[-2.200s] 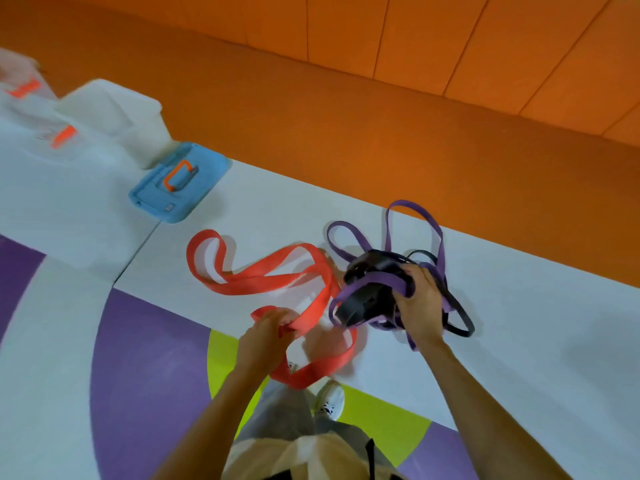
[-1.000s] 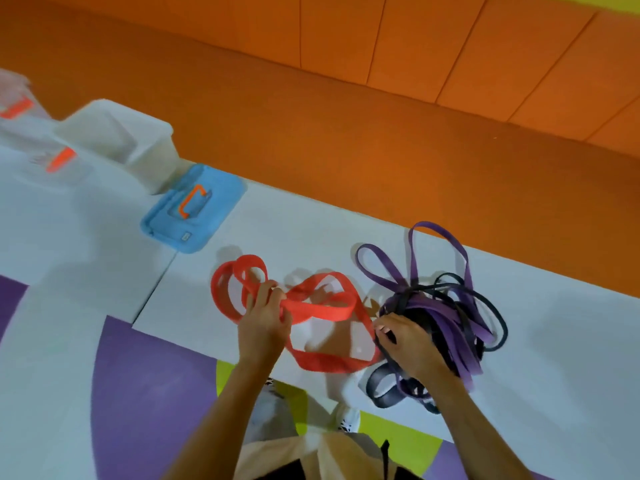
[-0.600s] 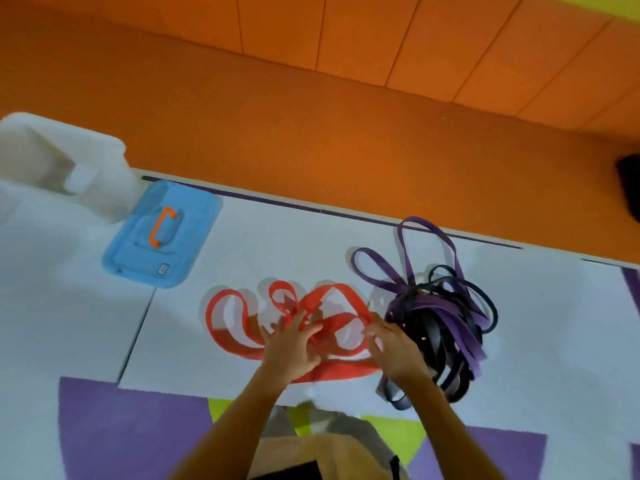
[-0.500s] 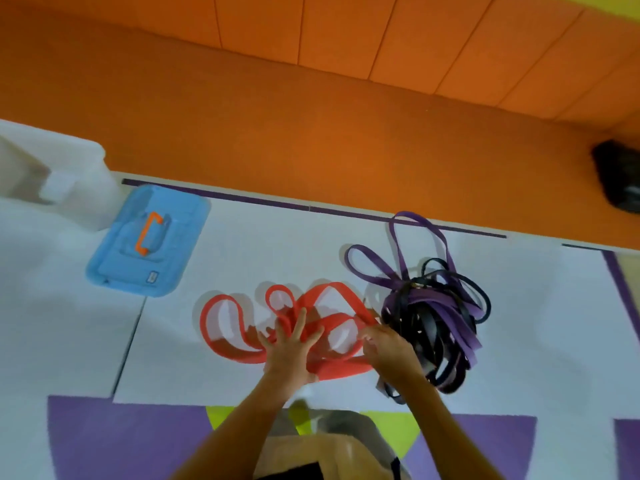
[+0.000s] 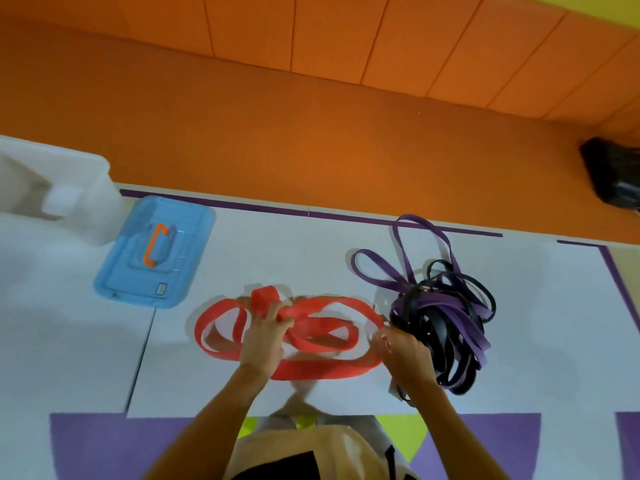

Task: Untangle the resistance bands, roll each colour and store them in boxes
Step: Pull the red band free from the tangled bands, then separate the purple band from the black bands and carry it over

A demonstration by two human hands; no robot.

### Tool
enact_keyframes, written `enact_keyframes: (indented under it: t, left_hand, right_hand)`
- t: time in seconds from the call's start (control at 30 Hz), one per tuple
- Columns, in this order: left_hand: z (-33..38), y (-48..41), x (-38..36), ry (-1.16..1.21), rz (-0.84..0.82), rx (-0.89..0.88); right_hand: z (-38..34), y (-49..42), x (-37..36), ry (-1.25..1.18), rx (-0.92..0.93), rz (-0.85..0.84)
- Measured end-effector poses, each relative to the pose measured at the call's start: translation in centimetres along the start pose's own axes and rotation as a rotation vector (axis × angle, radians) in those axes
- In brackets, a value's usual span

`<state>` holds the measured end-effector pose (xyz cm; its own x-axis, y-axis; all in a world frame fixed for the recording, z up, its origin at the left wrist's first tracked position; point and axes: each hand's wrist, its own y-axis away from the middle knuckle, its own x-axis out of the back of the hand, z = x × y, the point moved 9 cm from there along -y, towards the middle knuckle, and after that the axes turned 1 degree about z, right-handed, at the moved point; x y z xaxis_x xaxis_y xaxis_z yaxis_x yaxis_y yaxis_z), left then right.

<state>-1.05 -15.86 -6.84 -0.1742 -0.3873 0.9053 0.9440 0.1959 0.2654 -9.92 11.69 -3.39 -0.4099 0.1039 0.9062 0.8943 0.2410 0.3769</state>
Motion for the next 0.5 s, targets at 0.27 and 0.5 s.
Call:
enact_keyframes:
  t: [0.27,0.5]
  left_hand:
    - [-1.8,-2.2,2.0,-0.077,-0.053,0.199]
    - [0.5,-2.9,0.1,-0.406,-0.269,0.33]
  right_hand:
    - [2.2,-1.1,3.6,-0.034,-0.031,0.094]
    - [9.2,-2.1,6.6,-0.156,-0.101,0.295]
